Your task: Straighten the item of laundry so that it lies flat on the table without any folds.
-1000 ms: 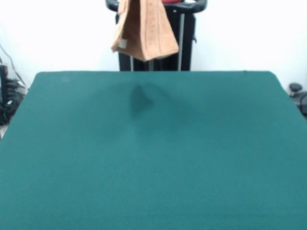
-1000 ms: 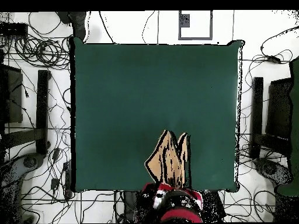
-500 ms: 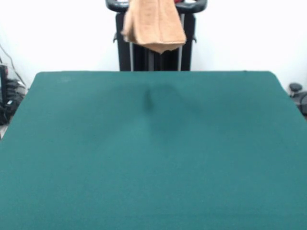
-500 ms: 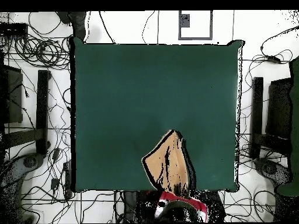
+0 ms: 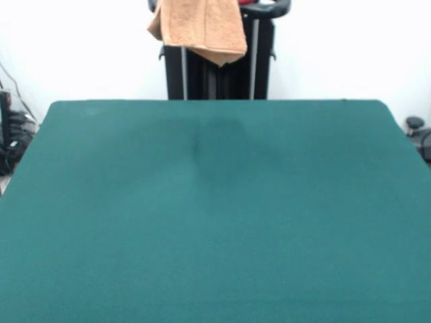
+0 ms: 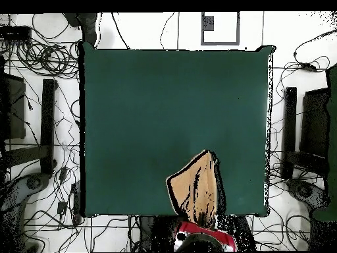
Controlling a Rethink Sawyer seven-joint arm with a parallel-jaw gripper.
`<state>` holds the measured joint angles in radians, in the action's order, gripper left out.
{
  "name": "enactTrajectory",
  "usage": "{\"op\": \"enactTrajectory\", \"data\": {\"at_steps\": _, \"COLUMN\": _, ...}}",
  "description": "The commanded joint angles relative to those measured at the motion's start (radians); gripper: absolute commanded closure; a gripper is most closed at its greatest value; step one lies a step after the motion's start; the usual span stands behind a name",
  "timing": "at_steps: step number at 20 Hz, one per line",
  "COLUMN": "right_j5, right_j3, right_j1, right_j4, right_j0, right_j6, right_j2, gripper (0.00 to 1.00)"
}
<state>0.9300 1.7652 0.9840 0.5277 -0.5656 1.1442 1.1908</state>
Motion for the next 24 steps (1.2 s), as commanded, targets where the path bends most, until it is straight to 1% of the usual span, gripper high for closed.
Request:
{"op": "enactTrajectory", "data": {"at_steps": 1, "right_j5": 0.158, "right_j3": -0.036, "right_j1": -0.067, "right_j4": -0.022, "right_j0": -0.076, "right_j6": 0.467, "right_j2": 0.013, "gripper": 1.0}}
{"op": "enactTrajectory", "data": {"at_steps": 6, "right_j5": 0.173, "right_j3": -0.049, "right_j1": -0.085, "right_j4": -0.021, "right_j0": -0.107, "right_j6": 0.514, "right_j2": 0.03, "gripper": 1.0}}
{"op": "enactTrajectory", "data": {"at_steps": 10, "right_j5": 0.166, "right_j3": -0.048, "right_j1": -0.084, "right_j4": -0.029, "right_j0": -0.118, "right_j6": 0.555, "right_j2": 0.015, "gripper": 1.0}}
{"op": "enactTrajectory", "data": {"at_steps": 20, "right_j5": 0.199, "right_j3": -0.079, "right_j1": -0.076, "right_j4": -0.069, "right_j0": -0.147, "right_j6": 0.663, "right_j2": 0.006, "gripper": 1.0}}
{"op": "enactTrajectory", "data": {"at_steps": 24, "right_j5": 0.204, "right_j3": -0.085, "right_j1": -0.084, "right_j4": -0.066, "right_j0": -0.164, "right_j6": 0.732, "right_j2": -0.011, "gripper": 1.0}}
